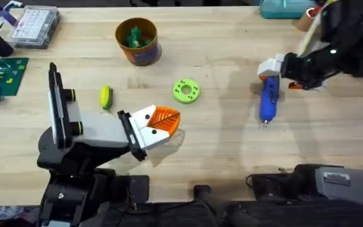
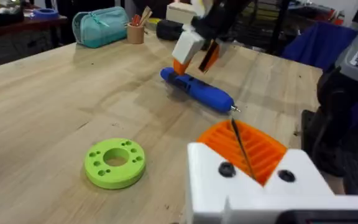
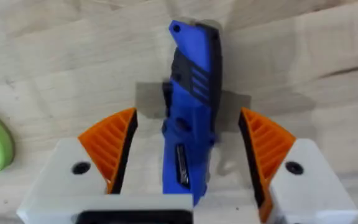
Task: Pick up the gripper from the table and insert it into the empty holder that is missing its gripper. Then pick up a screw, insert it into the mounting hole, and use the screwdriver to tighten it. Finally, clean up the table by picking up the vegetable and placing it into the bucket.
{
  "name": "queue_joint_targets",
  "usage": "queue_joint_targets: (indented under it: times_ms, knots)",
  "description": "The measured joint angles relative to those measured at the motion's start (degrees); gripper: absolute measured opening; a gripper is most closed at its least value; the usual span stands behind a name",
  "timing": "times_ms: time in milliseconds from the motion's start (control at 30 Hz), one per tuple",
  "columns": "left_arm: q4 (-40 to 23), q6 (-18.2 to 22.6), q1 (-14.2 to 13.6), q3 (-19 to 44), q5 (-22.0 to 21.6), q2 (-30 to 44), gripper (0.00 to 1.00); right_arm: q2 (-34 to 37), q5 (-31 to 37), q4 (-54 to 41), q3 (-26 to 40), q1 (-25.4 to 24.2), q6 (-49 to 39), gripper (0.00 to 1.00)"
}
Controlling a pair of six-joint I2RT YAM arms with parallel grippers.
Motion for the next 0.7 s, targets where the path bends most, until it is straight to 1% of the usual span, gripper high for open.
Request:
queue_joint_targets:
  times_ms: [133,267,400,700]
  knots:
    - [0.00,0.02,0.00,0.00,0.01,0.00,0.015,6.84,0.00,1.37,0.48,0.00,-1.39,0.976]
    - [0.00,0.02,0.00,0.01,0.01,0.00,0.015,12.46,0.59,0.63,3.30,0.09,-2.09,0.976]
    - [0.00,0.02,0.00,0.00,0.01,0.00,0.015,14.90,2.35,0.05,6.19,0.48,-2.55,0.976]
    - [0.00,0.02,0.00,0.00,0.01,0.00,0.015,15.65,3.69,-0.76,6.69,0.90,-2.99,0.976]
